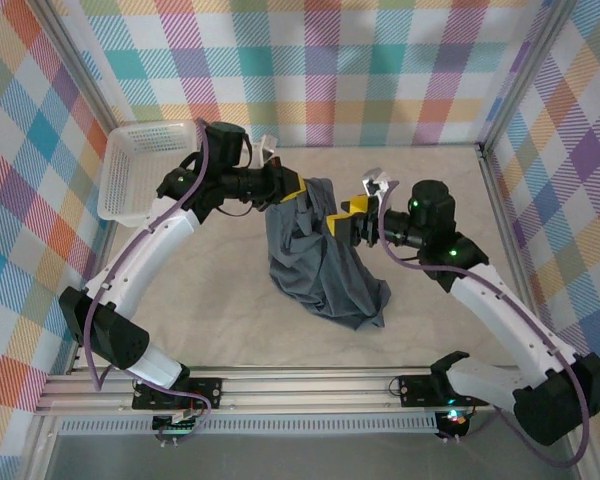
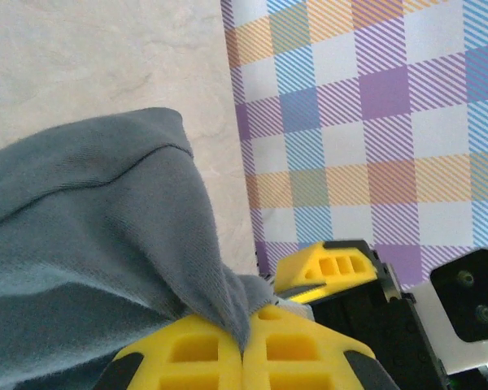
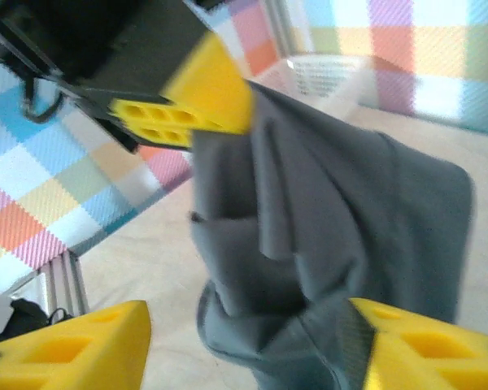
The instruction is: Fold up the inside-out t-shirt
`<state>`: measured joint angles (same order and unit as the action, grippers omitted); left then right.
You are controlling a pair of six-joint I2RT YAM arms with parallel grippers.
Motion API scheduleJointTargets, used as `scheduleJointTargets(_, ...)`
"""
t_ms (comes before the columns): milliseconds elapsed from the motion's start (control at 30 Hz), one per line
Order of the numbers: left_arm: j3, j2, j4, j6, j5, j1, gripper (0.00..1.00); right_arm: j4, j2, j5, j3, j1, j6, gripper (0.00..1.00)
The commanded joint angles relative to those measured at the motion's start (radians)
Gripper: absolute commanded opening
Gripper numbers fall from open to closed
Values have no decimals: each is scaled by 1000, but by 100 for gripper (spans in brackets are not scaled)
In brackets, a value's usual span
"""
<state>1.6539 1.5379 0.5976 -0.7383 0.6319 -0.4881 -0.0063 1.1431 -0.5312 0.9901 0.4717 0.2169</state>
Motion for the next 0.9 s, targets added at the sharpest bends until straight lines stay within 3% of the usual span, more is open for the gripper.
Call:
scheduleJointTargets(0, 34, -18, -26, -7, 25, -9, 0, 114, 119, -84, 32, 3, 103, 68)
scheduleJointTargets(100, 42, -15, 9, 9, 18, -9, 0, 156, 175, -159, 79, 5, 114, 65)
scheduleJointTargets(167, 41, -12, 16, 15, 19, -9, 0, 184, 197, -176, 91, 6, 130, 55)
scheduleJointTargets(300, 48, 3, 40, 53, 23, -6, 0, 195, 214, -199, 96, 5, 147, 8)
scheduleJointTargets(333, 52, 7, 55, 80, 10, 2, 0, 202, 210, -209, 93, 4, 164, 0)
scheduleJointTargets(467, 59, 62, 165, 242, -97, 83, 1, 340, 173, -320, 54, 3, 314, 0)
scheduleJointTargets(533, 66, 89, 210, 321, -163, 100, 14, 434, 158, -342, 29, 0, 432, 0)
scheduleJointTargets(700, -52, -12, 70, 300, -98, 99, 44, 422, 149, -332, 16, -19, 493, 0)
scheduleJointTargets(867, -239, -207, 5, 304, -184, 67, 50, 409, 164, -331, 21, -31, 471, 0)
